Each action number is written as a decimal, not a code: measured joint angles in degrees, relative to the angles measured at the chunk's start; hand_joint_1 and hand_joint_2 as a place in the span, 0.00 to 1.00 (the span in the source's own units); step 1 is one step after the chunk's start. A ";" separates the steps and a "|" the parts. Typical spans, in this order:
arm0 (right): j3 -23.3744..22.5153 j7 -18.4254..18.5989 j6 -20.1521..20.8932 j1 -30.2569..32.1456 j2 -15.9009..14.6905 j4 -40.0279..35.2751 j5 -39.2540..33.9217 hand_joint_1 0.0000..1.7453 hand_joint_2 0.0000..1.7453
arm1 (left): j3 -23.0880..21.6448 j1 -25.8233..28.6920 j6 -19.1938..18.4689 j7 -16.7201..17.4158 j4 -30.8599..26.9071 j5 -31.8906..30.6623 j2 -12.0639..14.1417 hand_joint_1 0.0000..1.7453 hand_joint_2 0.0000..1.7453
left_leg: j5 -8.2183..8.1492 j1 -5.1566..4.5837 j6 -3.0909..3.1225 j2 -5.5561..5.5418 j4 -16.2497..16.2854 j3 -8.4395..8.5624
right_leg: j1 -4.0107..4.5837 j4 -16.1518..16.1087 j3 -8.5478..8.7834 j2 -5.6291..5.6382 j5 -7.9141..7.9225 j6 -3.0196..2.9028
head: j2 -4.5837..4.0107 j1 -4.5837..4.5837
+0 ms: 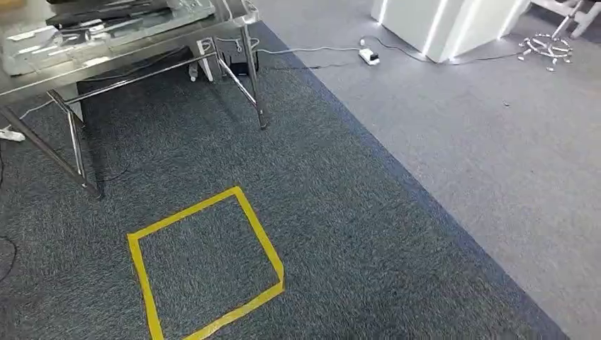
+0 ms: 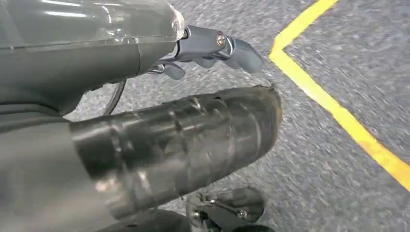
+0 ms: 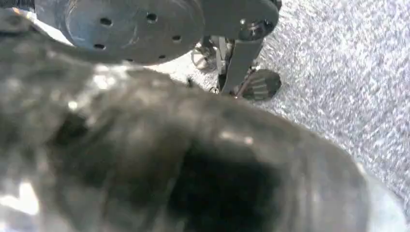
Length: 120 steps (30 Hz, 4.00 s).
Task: Take the parts from the cabinet and place them on the table.
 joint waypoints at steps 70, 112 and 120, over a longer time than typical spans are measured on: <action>0.63 4.24 -0.74 -0.80 -0.37 0.72 3.26 0.00 0.00 | -0.07 -0.14 -1.75 2.77 0.00 -2.43 -0.37 0.00 0.00 | 8.52 -0.09 1.57 -5.19 -12.64 4.84 | -0.15 0.94 -1.51 6.56 0.91 1.45 | 0.00 0.24; 1.53 5.29 2.01 -1.11 0.24 1.16 8.55 0.00 0.00 | 0.42 -0.10 -1.47 3.91 0.00 -2.43 0.70 0.00 0.00 | 8.82 -0.05 2.80 3.13 -13.86 5.96 | -0.84 9.95 -5.75 -0.73 -1.65 3.73 | 0.00 0.46; 1.62 5.57 1.90 -1.12 0.35 1.20 9.16 0.00 0.00 | 1.40 -0.59 -1.99 4.00 0.00 -1.88 0.83 0.00 0.00 | 5.69 0.06 0.04 3.03 -11.55 6.46 | -0.47 1.04 -1.21 -1.28 0.48 1.04 | 0.00 0.24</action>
